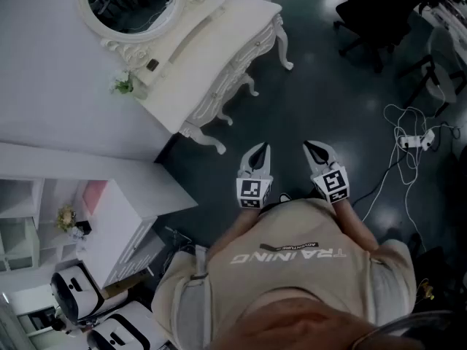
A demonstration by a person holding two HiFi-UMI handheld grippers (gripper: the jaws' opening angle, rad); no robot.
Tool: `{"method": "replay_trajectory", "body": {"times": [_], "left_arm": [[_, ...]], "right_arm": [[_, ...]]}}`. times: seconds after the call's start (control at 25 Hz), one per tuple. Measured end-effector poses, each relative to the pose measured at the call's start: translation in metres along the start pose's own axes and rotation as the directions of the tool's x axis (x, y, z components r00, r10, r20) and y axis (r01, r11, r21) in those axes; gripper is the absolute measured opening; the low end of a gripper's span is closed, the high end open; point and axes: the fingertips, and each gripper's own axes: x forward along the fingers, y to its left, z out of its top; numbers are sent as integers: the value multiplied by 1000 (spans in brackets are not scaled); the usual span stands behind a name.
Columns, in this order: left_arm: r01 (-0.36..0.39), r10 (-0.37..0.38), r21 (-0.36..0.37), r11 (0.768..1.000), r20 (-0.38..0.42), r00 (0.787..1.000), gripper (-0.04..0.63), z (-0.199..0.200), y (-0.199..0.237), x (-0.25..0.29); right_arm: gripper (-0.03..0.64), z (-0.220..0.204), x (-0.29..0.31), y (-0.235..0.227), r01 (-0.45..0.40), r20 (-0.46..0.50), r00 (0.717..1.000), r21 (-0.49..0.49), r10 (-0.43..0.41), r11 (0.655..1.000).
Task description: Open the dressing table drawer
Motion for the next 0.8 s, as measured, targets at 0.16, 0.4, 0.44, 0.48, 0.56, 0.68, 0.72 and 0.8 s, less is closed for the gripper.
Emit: {"method": "replay_trajectory", "body": {"times": [0.16,0.4,0.44,0.48,0.56,0.68,0.72,0.8], "left_arm": [[-15,15,-23,1000,-10,1000,6,-10,34,14],[-44,43,-28,999,-43,998,6,-8,57,45],[-48,47,-26,999,-48,998,6,-6,60,57],[-50,49,-24,998,-52,997,6,-5,63,68],[-54,52,-26,998,-61,997,6,0,64,86],[-48,47,-9,999,-74,996,6,16,60,119],[-43,43,2,999,-79,996,6,22,58,131],[-47,49,32,998,-73,996,6,32,54,154]], "right_arm": [[3,10,26,5,-5,4,1000,13,5,1000],[3,15,48,-18,-41,-7,999,-6,41,999],[3,17,54,-28,-39,2,999,-10,39,999],[3,17,59,-38,-37,8,999,-15,37,999],[3,19,69,-59,-40,14,999,-16,40,999],[3,30,83,-100,-45,40,998,-23,46,999],[3,33,87,-115,-47,48,998,-27,49,999],[3,38,93,-141,-58,61,996,-29,60,998]]}}
